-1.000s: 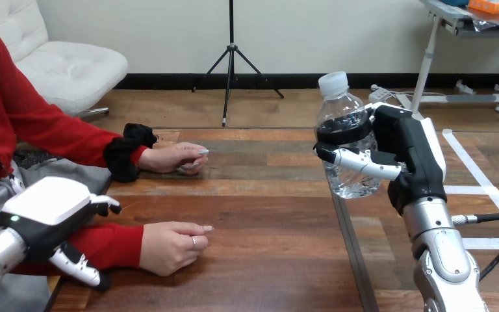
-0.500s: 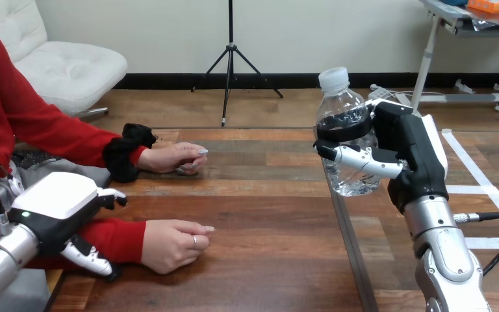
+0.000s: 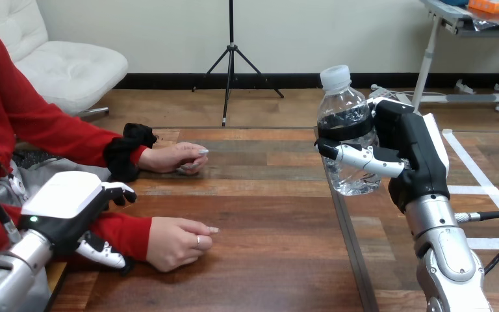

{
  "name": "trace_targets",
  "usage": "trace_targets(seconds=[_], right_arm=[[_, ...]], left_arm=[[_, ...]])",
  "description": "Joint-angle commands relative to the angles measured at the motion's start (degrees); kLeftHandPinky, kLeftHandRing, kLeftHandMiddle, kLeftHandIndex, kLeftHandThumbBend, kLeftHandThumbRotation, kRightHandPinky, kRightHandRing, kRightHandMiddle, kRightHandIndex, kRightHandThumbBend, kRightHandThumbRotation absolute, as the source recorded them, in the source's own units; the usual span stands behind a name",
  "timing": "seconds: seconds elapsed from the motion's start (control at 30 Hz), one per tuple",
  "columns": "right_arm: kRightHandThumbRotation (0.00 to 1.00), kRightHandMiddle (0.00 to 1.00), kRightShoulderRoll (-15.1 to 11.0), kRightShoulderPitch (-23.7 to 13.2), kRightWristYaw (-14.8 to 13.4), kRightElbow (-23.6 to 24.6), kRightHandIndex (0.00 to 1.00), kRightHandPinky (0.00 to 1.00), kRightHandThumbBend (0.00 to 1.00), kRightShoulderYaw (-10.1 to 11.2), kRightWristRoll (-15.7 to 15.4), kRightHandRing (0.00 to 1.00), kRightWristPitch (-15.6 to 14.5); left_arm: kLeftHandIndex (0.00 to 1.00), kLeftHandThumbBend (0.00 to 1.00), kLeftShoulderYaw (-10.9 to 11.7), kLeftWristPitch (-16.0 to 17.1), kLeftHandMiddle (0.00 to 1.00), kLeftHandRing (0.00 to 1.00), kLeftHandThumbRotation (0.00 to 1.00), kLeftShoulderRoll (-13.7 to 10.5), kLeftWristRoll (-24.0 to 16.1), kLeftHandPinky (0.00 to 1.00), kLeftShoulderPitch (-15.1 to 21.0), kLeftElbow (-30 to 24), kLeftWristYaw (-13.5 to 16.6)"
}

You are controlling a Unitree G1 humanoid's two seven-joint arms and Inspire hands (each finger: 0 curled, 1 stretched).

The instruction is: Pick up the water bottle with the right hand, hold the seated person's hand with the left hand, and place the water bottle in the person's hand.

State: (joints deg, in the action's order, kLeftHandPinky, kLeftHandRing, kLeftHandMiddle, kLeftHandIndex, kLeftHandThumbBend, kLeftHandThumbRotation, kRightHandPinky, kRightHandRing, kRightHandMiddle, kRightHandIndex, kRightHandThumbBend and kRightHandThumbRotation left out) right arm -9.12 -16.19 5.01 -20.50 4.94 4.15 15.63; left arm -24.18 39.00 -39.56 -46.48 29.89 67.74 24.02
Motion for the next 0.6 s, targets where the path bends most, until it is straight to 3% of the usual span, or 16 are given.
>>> trace_targets(seconds=[0.0, 0.57], right_arm=[[0.0, 0.16, 0.32, -3.01, -0.1, 3.31, 0.19, 0.05, 0.65, 0.95, 0.95, 0.09, 0.93], [0.0, 0.16, 0.15, -3.37, -0.51, 3.2, 0.19, 0.05, 0.65, 0.95, 0.65, 0.09, 0.88]], left_arm=[[0.68, 0.89, 0.14, 1.2, 0.67, 0.62, 0.28, 3.79, 2.0, 0.59, 1.8, 0.21, 1.96], [0.59, 0.85, -1.17, 0.55, 0.57, 0.51, 0.21, 6.33, 1.88, 0.48, 2.09, 0.24, 2.06]])
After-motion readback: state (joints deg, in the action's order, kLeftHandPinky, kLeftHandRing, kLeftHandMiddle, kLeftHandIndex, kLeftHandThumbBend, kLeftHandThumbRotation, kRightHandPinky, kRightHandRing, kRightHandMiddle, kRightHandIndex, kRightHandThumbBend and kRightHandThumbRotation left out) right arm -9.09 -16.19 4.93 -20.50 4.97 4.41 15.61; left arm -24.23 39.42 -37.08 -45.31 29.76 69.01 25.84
